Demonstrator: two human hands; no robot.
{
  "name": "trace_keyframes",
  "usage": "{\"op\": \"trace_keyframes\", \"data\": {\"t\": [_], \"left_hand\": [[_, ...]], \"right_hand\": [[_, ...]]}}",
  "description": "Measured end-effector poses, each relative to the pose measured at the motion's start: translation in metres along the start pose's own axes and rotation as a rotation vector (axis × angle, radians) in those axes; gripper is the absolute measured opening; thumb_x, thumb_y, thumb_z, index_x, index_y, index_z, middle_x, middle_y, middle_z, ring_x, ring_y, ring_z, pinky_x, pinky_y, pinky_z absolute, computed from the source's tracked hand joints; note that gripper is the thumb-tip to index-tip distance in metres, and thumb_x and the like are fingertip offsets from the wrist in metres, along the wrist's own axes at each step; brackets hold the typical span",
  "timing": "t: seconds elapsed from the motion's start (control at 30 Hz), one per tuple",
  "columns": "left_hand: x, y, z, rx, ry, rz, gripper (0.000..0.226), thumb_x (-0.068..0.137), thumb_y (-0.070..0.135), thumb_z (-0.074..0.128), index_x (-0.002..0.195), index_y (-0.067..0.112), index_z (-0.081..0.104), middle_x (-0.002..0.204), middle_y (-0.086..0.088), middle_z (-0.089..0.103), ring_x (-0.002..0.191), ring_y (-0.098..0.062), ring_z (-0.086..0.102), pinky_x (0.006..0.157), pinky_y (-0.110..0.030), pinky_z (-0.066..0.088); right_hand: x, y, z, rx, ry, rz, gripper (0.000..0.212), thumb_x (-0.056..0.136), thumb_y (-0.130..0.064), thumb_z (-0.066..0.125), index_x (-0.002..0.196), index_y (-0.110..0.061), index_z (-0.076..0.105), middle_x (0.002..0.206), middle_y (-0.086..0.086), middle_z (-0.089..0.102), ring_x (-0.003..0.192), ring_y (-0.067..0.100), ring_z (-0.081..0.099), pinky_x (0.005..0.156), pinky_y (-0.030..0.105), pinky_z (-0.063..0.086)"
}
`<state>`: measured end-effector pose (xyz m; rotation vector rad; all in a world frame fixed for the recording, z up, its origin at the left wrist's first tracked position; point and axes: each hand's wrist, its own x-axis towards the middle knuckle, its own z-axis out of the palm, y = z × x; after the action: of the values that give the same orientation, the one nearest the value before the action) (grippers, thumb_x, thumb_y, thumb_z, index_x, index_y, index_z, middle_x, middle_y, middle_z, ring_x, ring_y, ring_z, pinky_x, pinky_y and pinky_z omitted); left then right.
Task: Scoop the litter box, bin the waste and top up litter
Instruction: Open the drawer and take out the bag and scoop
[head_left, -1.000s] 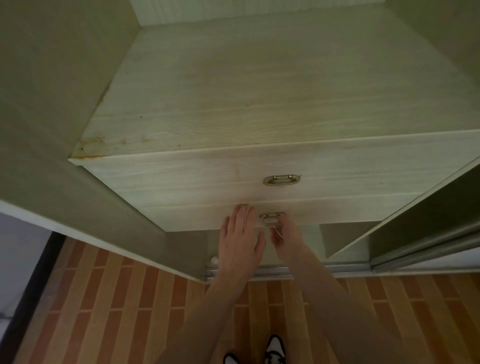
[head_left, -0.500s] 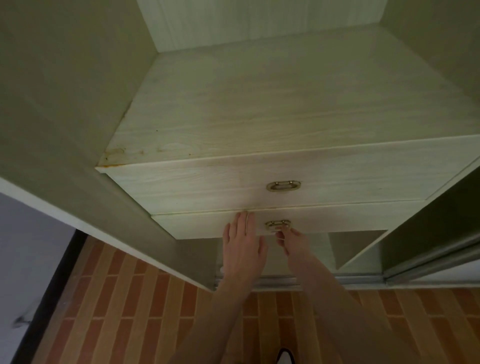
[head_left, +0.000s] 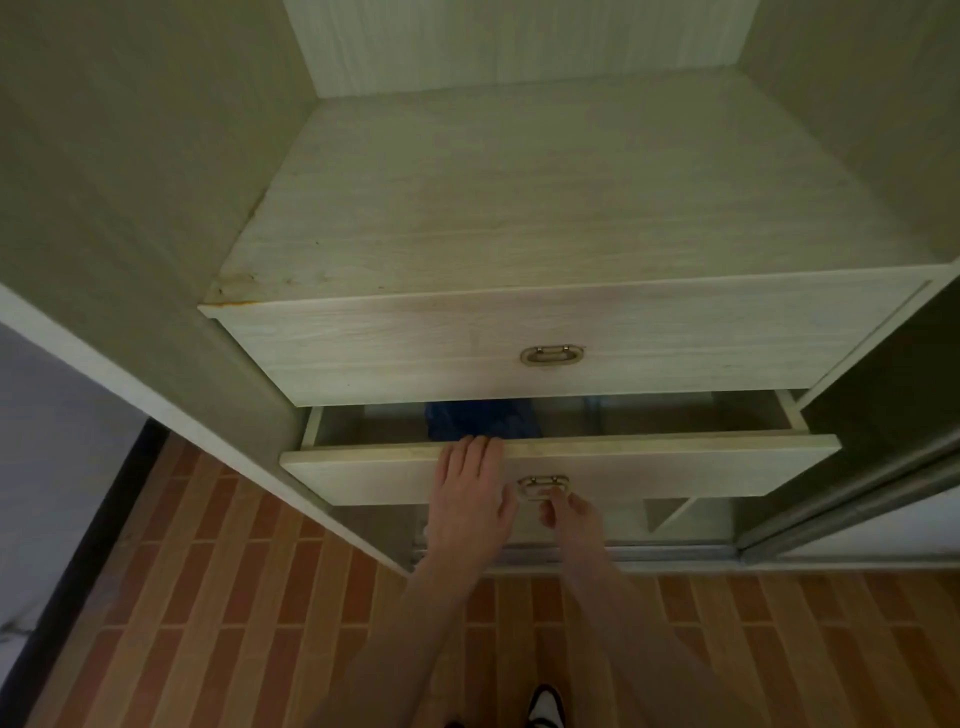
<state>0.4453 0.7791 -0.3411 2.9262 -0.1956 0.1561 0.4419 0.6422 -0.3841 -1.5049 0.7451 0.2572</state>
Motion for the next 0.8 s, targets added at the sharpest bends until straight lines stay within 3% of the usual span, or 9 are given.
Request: {"op": "trace_keyframes", "data": {"t": [0.27,0.43,0.57,0.8], "left_hand": [[-0.035,0.002,-0.015,-0.055,-0.041,0.015,0.046,0.099,0.043,0.057,0.14,0.023,0.052,0.139,0.003,0.06,0.132,-0.018,0.054,0.123,-0.04,0.03],[-0.061,-0.003,-0.022,-0.068,-0.098,0.061,0.05,0.099,0.045,0.051,0.143,0.021,0.051,0.145,0.001,0.057,0.139,-0.018,0.049,0.126,-0.04,0.028],[-0.082,-0.004,-0.025,-0.055,-0.157,0.097,0.062,0.102,0.045,0.048,0.157,0.019,0.037,0.163,-0.002,0.04,0.154,-0.02,0.031,0.129,-0.039,0.015],[-0.111,-0.005,-0.037,-0.047,-0.228,0.12,0.069,0.105,0.045,0.044,0.164,0.02,0.021,0.171,-0.001,0.025,0.159,-0.018,0.018,0.131,-0.04,0.009]], "right_hand": [[-0.037,0.025,-0.009,0.058,0.031,0.037,0.027,0.106,-0.022,0.049,0.091,-0.008,0.066,0.081,0.008,0.063,0.074,0.019,0.055,0.068,0.028,0.043],[-0.066,0.038,-0.019,0.093,0.049,0.063,0.025,0.106,-0.019,0.049,0.093,-0.006,0.066,0.082,0.008,0.062,0.071,0.014,0.054,0.058,0.017,0.044],[-0.082,0.052,-0.028,0.031,0.065,0.056,0.031,0.105,-0.02,0.051,0.081,-0.005,0.063,0.073,0.009,0.061,0.069,0.02,0.053,0.063,0.029,0.04],[-0.111,0.072,-0.04,0.051,0.047,0.029,0.031,0.106,-0.018,0.049,0.08,-0.005,0.061,0.072,0.009,0.061,0.068,0.02,0.057,0.065,0.028,0.046]]}}
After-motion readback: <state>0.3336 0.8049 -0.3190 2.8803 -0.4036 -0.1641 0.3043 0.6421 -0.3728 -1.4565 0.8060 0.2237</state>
